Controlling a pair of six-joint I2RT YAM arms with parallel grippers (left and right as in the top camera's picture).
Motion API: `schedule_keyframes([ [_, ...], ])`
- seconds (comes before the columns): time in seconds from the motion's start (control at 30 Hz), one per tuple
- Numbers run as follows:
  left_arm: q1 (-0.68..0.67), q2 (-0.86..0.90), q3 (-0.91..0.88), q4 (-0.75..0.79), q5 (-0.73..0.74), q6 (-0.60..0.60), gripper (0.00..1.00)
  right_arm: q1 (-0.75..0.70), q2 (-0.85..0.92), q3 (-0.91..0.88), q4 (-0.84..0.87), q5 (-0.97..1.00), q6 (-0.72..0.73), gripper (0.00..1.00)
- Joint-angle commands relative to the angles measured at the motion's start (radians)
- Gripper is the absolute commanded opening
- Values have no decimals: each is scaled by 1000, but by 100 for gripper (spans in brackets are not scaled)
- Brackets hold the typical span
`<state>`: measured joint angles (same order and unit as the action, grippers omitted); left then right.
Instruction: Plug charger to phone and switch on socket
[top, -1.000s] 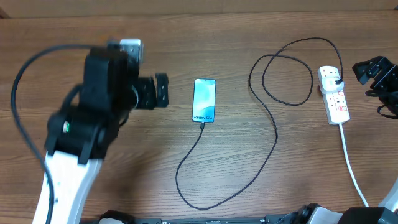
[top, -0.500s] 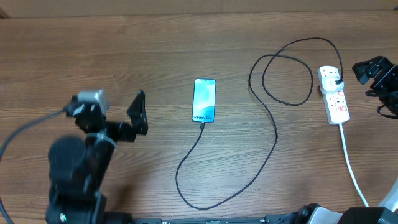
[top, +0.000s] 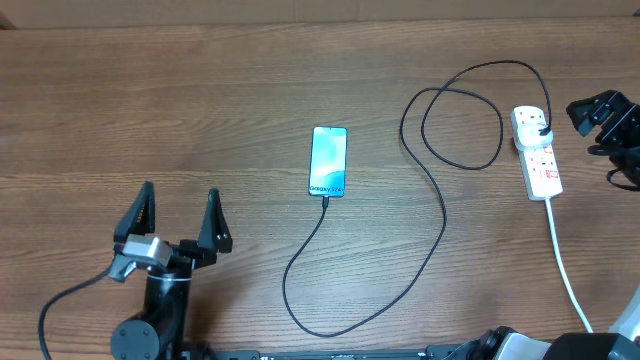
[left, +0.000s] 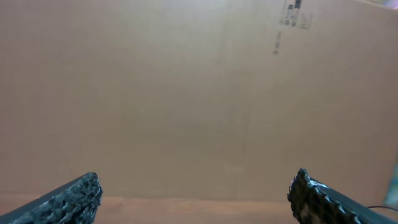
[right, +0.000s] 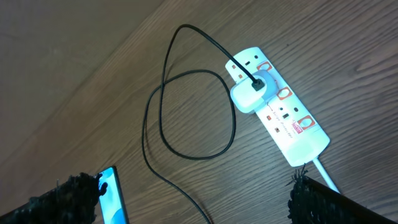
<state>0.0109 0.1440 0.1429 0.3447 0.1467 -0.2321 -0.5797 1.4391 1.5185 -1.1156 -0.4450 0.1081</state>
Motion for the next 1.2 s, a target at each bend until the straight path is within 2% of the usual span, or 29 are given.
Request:
schedule_keyframes([
  [0.0, 37, -73, -67, 6, 11, 8, 100, 8, 1, 21, 3, -1, -1, 100],
  [0.17, 72, -125, -140, -10, 11, -2, 100, 8, 1, 21, 3, -1, -1, 100],
  [0.4, 96, -142, -137, -220, -1, -11, 100, 8, 1, 21, 3, -1, -1, 100],
  [0.67, 95, -142, -138, -423, -100, -82, 100, 8, 1, 21, 3, -1, -1, 100],
  [1.17, 95, -142, -138, -425, -104, 149, 100, 8, 1, 21, 3, -1, -1, 100],
])
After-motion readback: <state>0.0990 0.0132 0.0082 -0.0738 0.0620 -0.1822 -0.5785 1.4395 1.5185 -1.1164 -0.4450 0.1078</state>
